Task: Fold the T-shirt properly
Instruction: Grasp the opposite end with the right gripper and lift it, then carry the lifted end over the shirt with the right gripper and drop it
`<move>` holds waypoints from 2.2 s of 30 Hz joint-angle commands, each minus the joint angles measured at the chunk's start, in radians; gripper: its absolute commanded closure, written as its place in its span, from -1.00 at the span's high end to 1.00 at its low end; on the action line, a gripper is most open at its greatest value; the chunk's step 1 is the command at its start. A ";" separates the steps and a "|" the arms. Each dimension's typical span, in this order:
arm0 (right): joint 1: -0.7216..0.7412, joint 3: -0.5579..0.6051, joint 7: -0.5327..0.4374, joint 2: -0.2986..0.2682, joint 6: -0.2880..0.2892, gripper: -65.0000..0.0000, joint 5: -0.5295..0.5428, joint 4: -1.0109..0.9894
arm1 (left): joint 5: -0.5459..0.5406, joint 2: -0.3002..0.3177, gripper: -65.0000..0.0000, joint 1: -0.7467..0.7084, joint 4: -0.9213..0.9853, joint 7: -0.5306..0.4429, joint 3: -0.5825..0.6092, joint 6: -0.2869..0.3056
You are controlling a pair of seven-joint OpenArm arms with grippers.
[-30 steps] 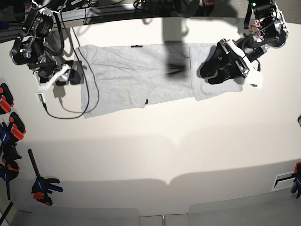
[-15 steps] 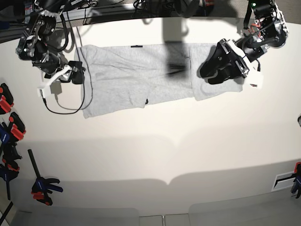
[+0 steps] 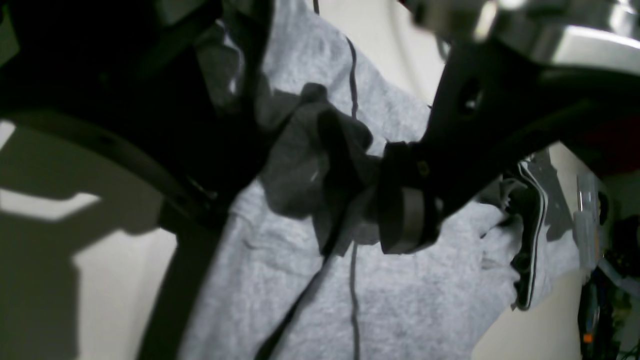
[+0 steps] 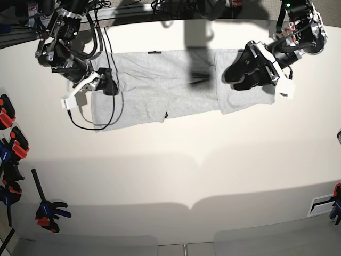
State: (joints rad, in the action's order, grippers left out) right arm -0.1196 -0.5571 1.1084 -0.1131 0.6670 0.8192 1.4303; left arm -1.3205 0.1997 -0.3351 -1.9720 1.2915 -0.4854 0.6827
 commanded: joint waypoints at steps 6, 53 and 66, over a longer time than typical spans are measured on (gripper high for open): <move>0.003 0.047 0.018 -0.006 0.006 0.09 0.000 0.009 | -0.031 0.009 -0.18 0.005 -0.018 -0.012 -0.003 0.006; 0.172 0.411 0.195 0.124 -0.019 -1.00 0.071 0.341 | 0.613 -0.009 -0.18 0.005 0.263 -0.343 -0.002 -0.103; 0.172 0.711 0.137 0.270 -0.037 -1.00 -0.062 0.341 | 0.613 -0.009 -0.18 0.005 0.263 -0.335 -0.002 -0.103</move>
State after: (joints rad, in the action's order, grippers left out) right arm 0.0330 0.1543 1.2701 0.1493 0.6331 0.7292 1.7504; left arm -0.6872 0.1810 -0.3347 -1.6932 0.9684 -0.4850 0.5728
